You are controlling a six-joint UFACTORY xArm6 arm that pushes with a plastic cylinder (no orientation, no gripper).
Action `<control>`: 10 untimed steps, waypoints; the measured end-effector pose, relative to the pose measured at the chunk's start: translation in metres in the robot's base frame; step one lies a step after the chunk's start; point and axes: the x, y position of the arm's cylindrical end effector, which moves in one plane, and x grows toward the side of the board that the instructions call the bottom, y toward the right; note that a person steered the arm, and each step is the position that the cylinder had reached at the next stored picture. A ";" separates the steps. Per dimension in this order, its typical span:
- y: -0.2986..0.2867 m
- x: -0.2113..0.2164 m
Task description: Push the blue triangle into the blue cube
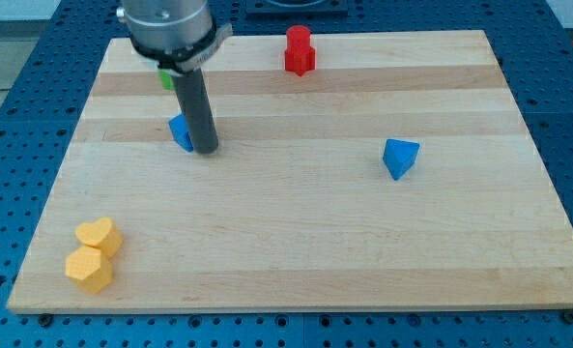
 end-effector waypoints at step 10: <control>0.248 0.029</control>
